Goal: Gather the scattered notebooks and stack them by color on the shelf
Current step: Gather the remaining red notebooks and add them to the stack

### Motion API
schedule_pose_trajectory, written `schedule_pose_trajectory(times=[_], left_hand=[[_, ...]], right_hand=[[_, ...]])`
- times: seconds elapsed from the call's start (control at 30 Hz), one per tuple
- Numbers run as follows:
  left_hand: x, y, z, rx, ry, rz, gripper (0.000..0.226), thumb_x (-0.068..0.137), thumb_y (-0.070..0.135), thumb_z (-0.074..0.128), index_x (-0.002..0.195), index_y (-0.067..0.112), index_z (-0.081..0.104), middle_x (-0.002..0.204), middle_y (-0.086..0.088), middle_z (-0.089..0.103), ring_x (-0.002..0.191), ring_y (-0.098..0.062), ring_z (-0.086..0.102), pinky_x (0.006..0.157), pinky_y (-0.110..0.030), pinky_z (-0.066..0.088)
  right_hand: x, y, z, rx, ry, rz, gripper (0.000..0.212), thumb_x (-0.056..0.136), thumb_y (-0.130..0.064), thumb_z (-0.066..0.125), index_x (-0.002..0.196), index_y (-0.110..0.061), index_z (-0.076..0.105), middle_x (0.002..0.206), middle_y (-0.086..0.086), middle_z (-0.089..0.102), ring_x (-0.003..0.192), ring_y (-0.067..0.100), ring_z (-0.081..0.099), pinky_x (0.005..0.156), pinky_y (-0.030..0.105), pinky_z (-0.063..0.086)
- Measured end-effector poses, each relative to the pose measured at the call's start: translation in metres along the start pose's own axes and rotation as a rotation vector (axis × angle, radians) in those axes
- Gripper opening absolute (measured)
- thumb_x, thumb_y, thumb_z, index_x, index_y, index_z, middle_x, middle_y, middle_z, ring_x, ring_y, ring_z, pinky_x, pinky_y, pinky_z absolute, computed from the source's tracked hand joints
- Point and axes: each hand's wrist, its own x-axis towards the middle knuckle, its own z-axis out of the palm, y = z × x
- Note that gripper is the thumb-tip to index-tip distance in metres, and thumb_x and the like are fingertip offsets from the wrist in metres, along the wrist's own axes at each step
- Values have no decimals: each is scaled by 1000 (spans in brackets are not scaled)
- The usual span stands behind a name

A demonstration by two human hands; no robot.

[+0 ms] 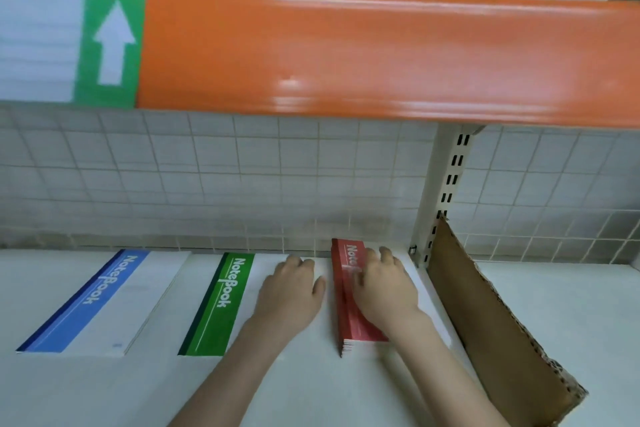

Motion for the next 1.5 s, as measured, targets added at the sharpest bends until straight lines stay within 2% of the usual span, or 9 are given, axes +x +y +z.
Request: schedule_pose_trajectory(times=[0.1, 0.27, 0.4, 0.53, 0.7, 0.9, 1.1, 1.5], left_hand=[[-15, -30, -16, 127, 1, 16, 49, 100, 43, 33, 139, 15, 41, 138, -6, 43, 124, -22, 44, 97, -35, 42], [-54, -98, -42, 215, -41, -94, 52, 98, 47, 34, 142, 19, 33, 140, -3, 39, 123, -20, 43, 97, -34, 40], [-92, -152, -64, 242, -65, -203, 57, 99, 48, 33, 147, 19, 27, 148, -4, 31, 132, -22, 36, 104, -36, 35], [-128, -198, -87, 288, -77, -282, 57, 99, 50, 31, 146, 19, 25, 151, -5, 27, 136, -23, 31, 105, -37, 33], [-167, -245, -111, 321, -55, -355, 58, 98, 51, 31, 147, 21, 23, 149, -3, 29, 133, -21, 35, 105, -35, 33], [-226, -303, -141, 378, -74, -461, 60, 99, 49, 29, 151, 22, 16, 154, -4, 23, 138, -23, 29, 110, -39, 30], [-280, -350, -166, 373, -39, -572, 58, 98, 47, 35, 149, 23, 20, 151, -3, 28, 137, -24, 33, 108, -42, 32], [-345, -474, -203, 381, 25, -727, 58, 98, 49, 32, 149, 23, 19, 151, -3, 28, 135, -23, 35, 106, -41, 34]], right_hand=[[-2, -31, 7, 15, -53, -119, 45, 98, -33, 37, 135, -8, 37, 138, 13, 40, 126, 30, 40, 103, 35, 33], [-13, -97, 28, 71, -167, -336, 54, 98, -36, 42, 146, -14, 27, 149, 13, 31, 135, 30, 33, 112, 37, 27], [-32, -160, 48, 92, -237, -464, 52, 97, -33, 43, 144, -16, 29, 144, 11, 37, 126, 31, 42, 106, 36, 32], [-55, -217, 62, 89, -278, -569, 53, 98, -38, 40, 145, -15, 28, 145, 11, 35, 127, 31, 42, 104, 37, 35], [-81, -273, 73, 86, -304, -641, 55, 99, -39, 37, 148, -16, 23, 150, 9, 30, 132, 29, 37, 112, 39, 27], [-119, -350, 87, 108, -289, -761, 55, 100, -39, 36, 148, -17, 24, 150, 4, 32, 132, 25, 37, 111, 39, 29], [-152, -422, 108, 135, -332, -874, 56, 100, -37, 35, 150, -19, 18, 154, 2, 25, 138, 23, 30, 116, 41, 21], [-175, -574, 149, 114, -321, -1049, 52, 100, -40, 33, 147, -18, 23, 149, 5, 32, 131, 28, 39, 108, 43, 33]])
